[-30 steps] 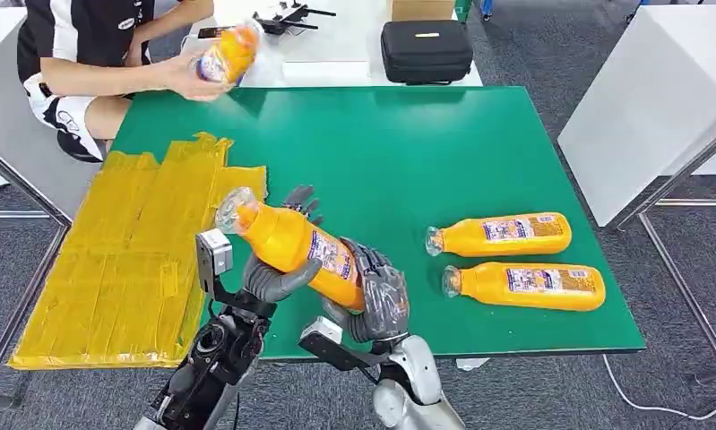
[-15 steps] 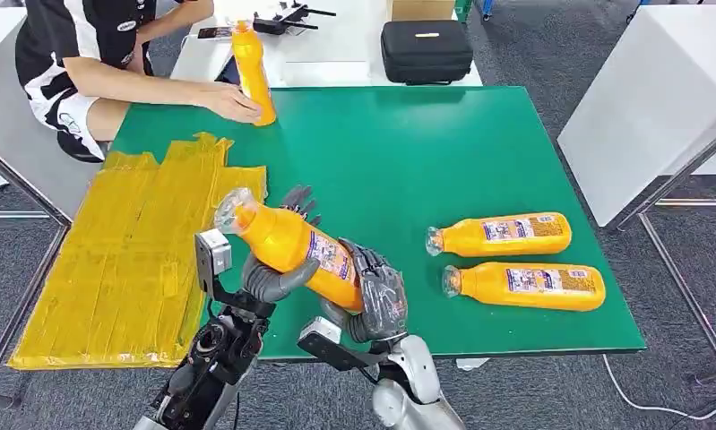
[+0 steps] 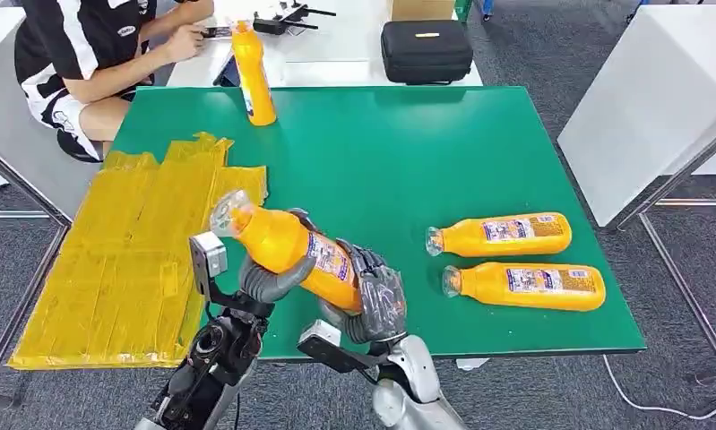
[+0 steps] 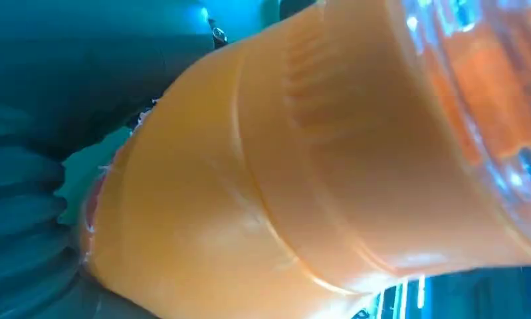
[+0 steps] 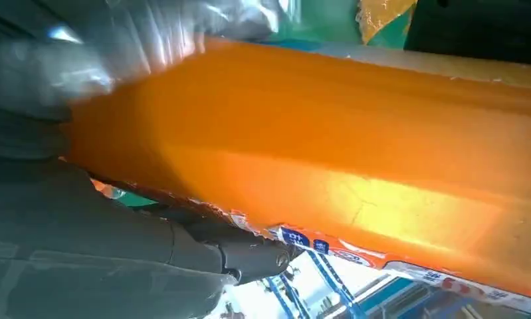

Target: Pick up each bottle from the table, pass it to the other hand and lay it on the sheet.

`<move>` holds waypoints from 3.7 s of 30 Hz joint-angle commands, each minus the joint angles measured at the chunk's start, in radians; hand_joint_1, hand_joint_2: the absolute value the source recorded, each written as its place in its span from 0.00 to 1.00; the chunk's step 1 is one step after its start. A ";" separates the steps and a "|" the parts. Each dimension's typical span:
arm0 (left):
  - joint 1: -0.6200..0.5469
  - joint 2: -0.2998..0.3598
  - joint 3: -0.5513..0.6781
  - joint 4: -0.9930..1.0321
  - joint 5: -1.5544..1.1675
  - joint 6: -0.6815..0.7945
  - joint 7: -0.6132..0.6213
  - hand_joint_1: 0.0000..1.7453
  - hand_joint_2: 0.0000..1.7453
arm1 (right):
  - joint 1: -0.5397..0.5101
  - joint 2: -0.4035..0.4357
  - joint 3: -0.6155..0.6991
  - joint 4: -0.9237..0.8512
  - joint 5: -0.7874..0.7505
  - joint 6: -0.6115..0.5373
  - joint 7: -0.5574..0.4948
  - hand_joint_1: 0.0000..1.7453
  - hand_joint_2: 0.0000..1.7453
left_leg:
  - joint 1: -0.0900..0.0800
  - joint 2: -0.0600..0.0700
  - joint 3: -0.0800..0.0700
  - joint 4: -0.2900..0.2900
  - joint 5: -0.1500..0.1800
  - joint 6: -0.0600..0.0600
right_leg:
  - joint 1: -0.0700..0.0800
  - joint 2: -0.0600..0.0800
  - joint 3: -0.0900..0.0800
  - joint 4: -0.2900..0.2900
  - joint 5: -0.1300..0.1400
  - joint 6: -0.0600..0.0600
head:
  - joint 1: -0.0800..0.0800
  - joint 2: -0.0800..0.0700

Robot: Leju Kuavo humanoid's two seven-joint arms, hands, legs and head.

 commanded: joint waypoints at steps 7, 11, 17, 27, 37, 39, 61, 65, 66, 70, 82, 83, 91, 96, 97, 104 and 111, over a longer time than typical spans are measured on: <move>-0.065 -0.015 0.036 0.071 -0.036 0.043 -0.027 1.00 1.00 | 0.051 -0.054 -0.014 -0.110 0.015 -0.021 -0.020 1.00 1.00 | 0.001 -0.001 0.006 0.001 -0.003 -0.002 | 0.001 -0.001 0.008 0.000 -0.003 0.000 | 0.000 0.000; -0.070 -0.011 0.056 0.066 -0.077 0.085 -0.043 1.00 1.00 | 0.061 -0.063 -0.021 -0.148 -0.012 -0.005 -0.033 0.31 1.00 | 0.001 0.000 0.003 0.000 -0.001 -0.002 | 0.000 0.000 0.004 -0.001 -0.001 0.000 | 0.000 0.000; -0.094 0.012 0.129 0.046 -0.232 0.293 -0.092 1.00 1.00 | 0.107 -0.072 -0.081 -0.288 -0.056 -0.023 -0.091 0.00 1.00 | 0.001 0.001 0.005 0.001 -0.003 -0.003 | 0.001 0.002 0.006 0.001 -0.003 -0.001 | -0.001 0.000; -0.090 0.038 0.156 0.026 -0.468 0.528 -0.136 1.00 1.00 | 0.128 -0.075 -0.200 -0.345 -0.156 -0.023 -0.198 0.00 1.00 | 0.001 0.000 0.005 0.001 -0.002 -0.002 | 0.001 0.000 0.006 0.000 -0.003 0.000 | 0.000 0.000; -0.103 0.071 0.128 0.075 -0.806 0.751 -0.096 1.00 1.00 | 0.158 -0.051 -0.278 -0.378 -0.180 -0.023 -0.254 0.00 1.00 | 0.001 0.000 0.004 0.000 -0.002 -0.002 | 0.001 0.001 0.005 0.000 -0.002 0.000 | 0.000 0.000; -0.103 0.071 0.128 0.075 -0.806 0.751 -0.096 1.00 1.00 | 0.158 -0.051 -0.278 -0.378 -0.180 -0.023 -0.254 0.00 1.00 | 0.001 0.001 0.005 0.000 -0.002 -0.002 | 0.001 0.001 0.005 0.000 -0.002 -0.001 | 0.000 0.000; -0.109 0.069 0.158 0.101 -1.230 0.827 0.054 1.00 1.00 | 0.161 -0.038 -0.309 -0.371 -0.165 -0.023 -0.254 0.00 1.00 | 0.001 0.001 0.008 0.001 -0.004 -0.003 | 0.001 0.001 0.009 0.000 -0.004 -0.001 | 0.000 0.000; -0.108 0.065 0.188 0.095 -1.351 0.827 0.090 1.00 1.00 | 0.159 -0.040 -0.305 -0.366 -0.168 -0.023 -0.248 0.00 1.00 | 0.001 0.001 0.003 0.000 -0.002 -0.002 | 0.001 0.002 0.004 -0.001 -0.001 0.000 | 0.000 0.000; -0.108 0.065 0.188 0.095 -1.351 0.827 0.090 1.00 1.00 | 0.159 -0.040 -0.305 -0.366 -0.168 -0.023 -0.248 0.00 1.00 | 0.001 0.002 0.010 0.001 -0.005 -0.004 | 0.001 0.003 0.010 0.000 -0.004 -0.001 | 0.000 0.000; -0.104 0.059 0.212 0.085 -1.474 0.827 0.131 1.00 1.00 | 0.156 -0.043 -0.300 -0.360 -0.172 -0.023 -0.241 0.00 1.00 | 0.001 0.000 0.005 0.000 -0.002 -0.002 | 0.001 0.001 0.005 0.000 -0.002 0.000 | 0.000 0.000; -0.386 0.251 -0.410 0.517 -1.793 0.639 0.894 1.00 1.00 | 0.165 -0.039 -0.321 -0.383 -0.162 -0.023 -0.224 0.00 1.00 | 0.001 -0.003 0.004 -0.001 0.000 -0.002 | 0.001 -0.003 0.005 -0.001 -0.001 0.000 | -0.001 0.000; -0.390 0.251 -0.413 0.527 -1.793 0.627 0.910 1.00 1.00 | 0.170 -0.038 -0.323 -0.387 -0.158 -0.023 -0.221 0.00 1.00 | 0.001 -0.003 0.008 -0.001 -0.001 -0.003 | 0.001 -0.003 0.009 -0.001 -0.003 0.000 | 0.000 0.000; -0.395 0.216 -0.153 0.723 -1.766 0.460 0.851 1.00 1.00 | 0.177 -0.035 -0.287 -0.364 -0.156 -0.023 -0.174 0.00 1.00 | 0.001 0.001 0.007 0.001 -0.003 -0.004 | 0.001 0.000 0.008 0.001 -0.003 -0.001 | 0.000 0.000; -0.432 0.218 -0.014 0.890 -1.793 0.512 0.785 1.00 1.00 | 0.161 -0.036 -0.259 -0.368 -0.145 -0.023 -0.135 0.00 1.00 | 0.002 0.005 0.002 0.001 -0.001 -0.003 | 0.002 0.005 0.002 0.000 0.000 -0.001 | 0.000 0.000; -0.425 0.214 0.013 0.891 -1.793 0.524 0.782 1.00 1.00 | 0.161 -0.046 -0.249 -0.371 -0.146 -0.023 -0.126 0.00 1.00 | 0.002 0.007 0.005 0.001 -0.003 -0.004 | 0.003 0.007 0.004 0.001 -0.001 -0.001 | 0.000 0.000; -0.410 0.196 0.046 0.892 -1.793 0.525 0.810 0.02 1.00 | 0.173 -0.060 -0.236 -0.385 -0.143 -0.021 -0.114 0.00 1.00 | 0.002 0.003 0.004 0.000 0.000 -0.003 | 0.002 0.002 0.004 0.000 -0.001 -0.001 | 0.000 0.000; -0.392 0.183 0.137 0.874 -1.793 0.617 0.801 0.00 1.00 | 0.175 -0.066 -0.229 -0.394 -0.125 -0.014 -0.085 0.00 1.00 | 0.002 0.003 0.005 0.000 -0.001 -0.004 | 0.002 0.003 0.005 0.000 -0.001 -0.001 | 0.000 0.000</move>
